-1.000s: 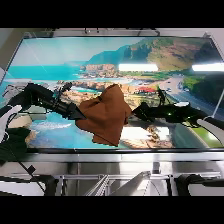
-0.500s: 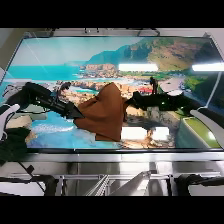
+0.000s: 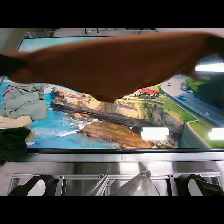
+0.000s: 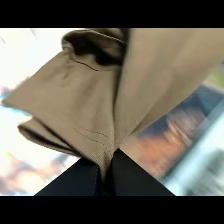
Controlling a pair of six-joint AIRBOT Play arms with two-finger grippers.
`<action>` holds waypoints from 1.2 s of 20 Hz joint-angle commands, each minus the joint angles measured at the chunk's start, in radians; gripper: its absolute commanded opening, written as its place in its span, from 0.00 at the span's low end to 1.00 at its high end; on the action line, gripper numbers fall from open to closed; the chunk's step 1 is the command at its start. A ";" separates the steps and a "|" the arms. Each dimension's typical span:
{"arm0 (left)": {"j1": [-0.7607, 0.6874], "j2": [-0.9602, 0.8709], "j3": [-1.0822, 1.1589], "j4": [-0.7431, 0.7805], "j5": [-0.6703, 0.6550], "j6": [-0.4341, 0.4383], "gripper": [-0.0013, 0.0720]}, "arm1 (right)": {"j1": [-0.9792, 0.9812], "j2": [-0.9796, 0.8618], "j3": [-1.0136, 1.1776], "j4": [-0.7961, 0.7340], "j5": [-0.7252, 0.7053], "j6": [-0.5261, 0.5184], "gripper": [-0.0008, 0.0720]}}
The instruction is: Fold the shirts.
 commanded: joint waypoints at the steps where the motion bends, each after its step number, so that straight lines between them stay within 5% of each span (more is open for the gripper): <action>1: 0.030 0.179 0.129 0.005 -0.044 -0.016 0.05 | -0.089 0.293 0.002 -0.004 0.008 0.028 0.04; 5: -0.052 0.205 0.026 0.006 -0.059 -0.020 0.05 | -0.088 0.261 -0.030 0.004 0.044 0.032 0.04; 8: -0.140 0.118 -0.194 0.013 -0.025 -0.027 0.05 | -0.051 0.044 -0.145 0.051 0.146 0.031 0.04; 11: -0.205 -0.048 -0.452 0.016 -0.112 0.003 0.06 | 0.087 -0.231 -0.285 -0.002 0.075 -0.003 0.05; 12: -0.219 -0.122 -0.527 0.017 -0.180 0.018 0.18 | 0.131 -0.336 -0.311 -0.010 0.023 -0.017 0.23; 13: -0.224 -0.196 -0.575 0.018 -0.237 0.047 0.53 | 0.167 -0.450 -0.316 -0.015 -0.027 -0.034 0.55; 14: -0.220 -0.273 -0.603 0.016 -0.289 0.051 0.88 | 0.187 -0.570 -0.306 -0.011 -0.059 -0.050 0.72; 15: -0.206 -0.352 -0.610 0.012 -0.317 0.049 0.99 | 0.185 -0.674 -0.278 -0.011 -0.060 -0.079 0.71; 20: -0.083 -0.612 -0.451 0.013 -0.154 0.015 0.99 | 0.032 -0.809 -0.185 -0.049 0.082 -0.087 0.69; 24: -0.065 -0.642 -0.548 0.011 -0.107 0.009 0.99 | -0.131 -0.737 -0.245 -0.406 0.079 0.102 0.69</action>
